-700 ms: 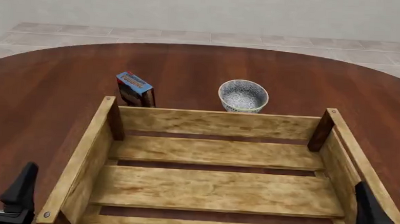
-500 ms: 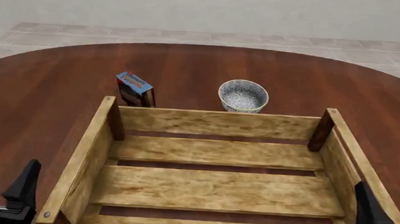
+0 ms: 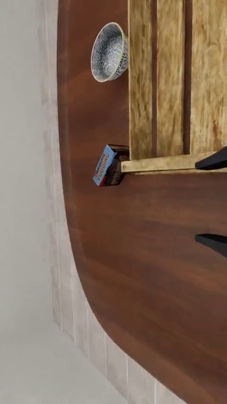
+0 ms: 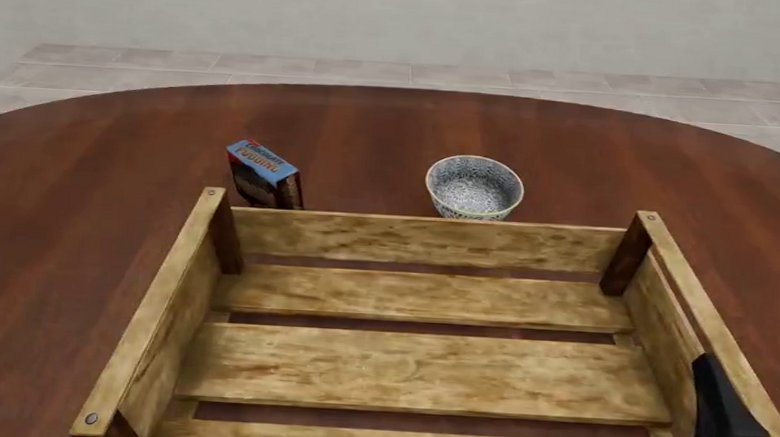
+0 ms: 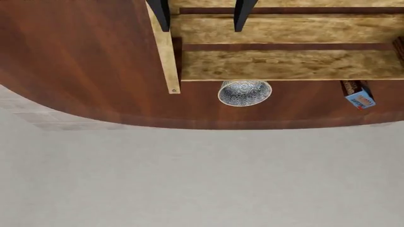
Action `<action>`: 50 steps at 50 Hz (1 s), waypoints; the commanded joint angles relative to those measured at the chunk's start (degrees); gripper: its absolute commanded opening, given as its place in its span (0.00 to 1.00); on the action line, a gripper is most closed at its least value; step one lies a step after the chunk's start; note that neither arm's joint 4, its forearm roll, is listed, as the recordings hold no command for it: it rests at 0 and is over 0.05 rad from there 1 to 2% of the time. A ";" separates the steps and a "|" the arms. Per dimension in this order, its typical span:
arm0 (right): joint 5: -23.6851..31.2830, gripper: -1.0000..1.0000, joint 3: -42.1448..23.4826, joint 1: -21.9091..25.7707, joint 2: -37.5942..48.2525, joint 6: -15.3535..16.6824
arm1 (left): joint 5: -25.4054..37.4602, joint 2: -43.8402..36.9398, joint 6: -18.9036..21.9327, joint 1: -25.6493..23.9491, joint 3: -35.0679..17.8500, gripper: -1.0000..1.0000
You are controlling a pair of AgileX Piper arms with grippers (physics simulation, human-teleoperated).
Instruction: Pick up the salad dressing and put it in the tray.
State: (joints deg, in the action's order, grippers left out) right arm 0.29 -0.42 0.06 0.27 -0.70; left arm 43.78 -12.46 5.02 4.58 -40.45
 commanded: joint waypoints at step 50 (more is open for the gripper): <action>0.19 1.00 -0.29 0.09 0.12 -0.05 | 16.17 -5.50 10.47 30.88 3.05 1.00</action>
State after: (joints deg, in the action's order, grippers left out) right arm 0.19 -0.45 0.13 0.43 -0.74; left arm 64.22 -17.58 14.86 31.84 -42.67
